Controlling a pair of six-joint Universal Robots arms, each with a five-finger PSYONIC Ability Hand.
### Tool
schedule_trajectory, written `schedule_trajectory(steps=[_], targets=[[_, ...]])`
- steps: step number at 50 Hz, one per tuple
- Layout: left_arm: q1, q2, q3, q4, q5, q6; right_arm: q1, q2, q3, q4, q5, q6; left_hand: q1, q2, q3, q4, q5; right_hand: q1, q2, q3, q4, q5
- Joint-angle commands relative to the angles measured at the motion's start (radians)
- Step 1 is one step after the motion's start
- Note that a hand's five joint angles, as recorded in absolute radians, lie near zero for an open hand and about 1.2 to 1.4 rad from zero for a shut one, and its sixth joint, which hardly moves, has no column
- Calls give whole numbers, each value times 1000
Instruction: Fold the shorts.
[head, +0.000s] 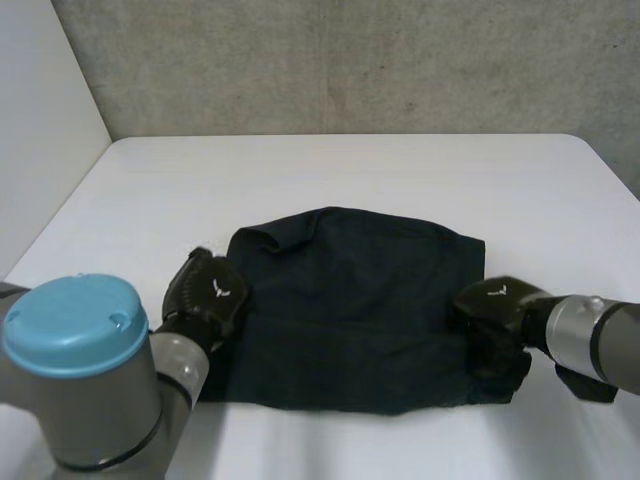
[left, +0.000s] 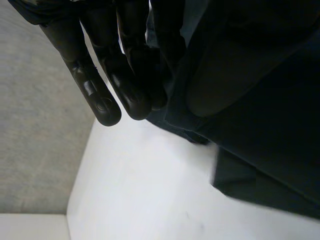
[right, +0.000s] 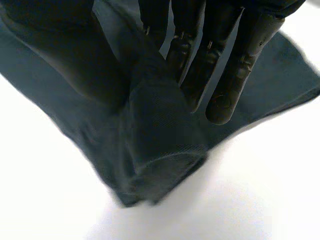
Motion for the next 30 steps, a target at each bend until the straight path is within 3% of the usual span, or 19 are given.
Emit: schedule_trajectory(steps=[1,4,9,11,13,17,30], targets=[[49,-82,221,194,46,-2,122,45,-177,-294,187,-142,262,198,205,193,245,422,218,225,207,242],[87,-85,320,298,48,1,187,62,-301,-423,244,-142,262,198,205,193,245,422,218,225,207,242],[144,-89,568,573,49,24,198,82,-459,-687,249,-138,262,198,205,193,245,422,218,225,207,242],[167,-76,637,677,38,21,198,77,-494,-877,250,-133,262,198,205,193,245,422,218,225,207,242],[167,-76,662,728,40,21,202,70,-508,-1059,262,-131,262,198,205,193,245,422,218,225,207,242],[172,-69,685,780,41,1,213,62,-510,-1223,256,-111,262,198,205,193,245,422,218,225,207,242],[162,-19,382,714,26,-138,206,117,-430,-1030,218,-39,262,198,205,193,245,422,218,225,207,242]])
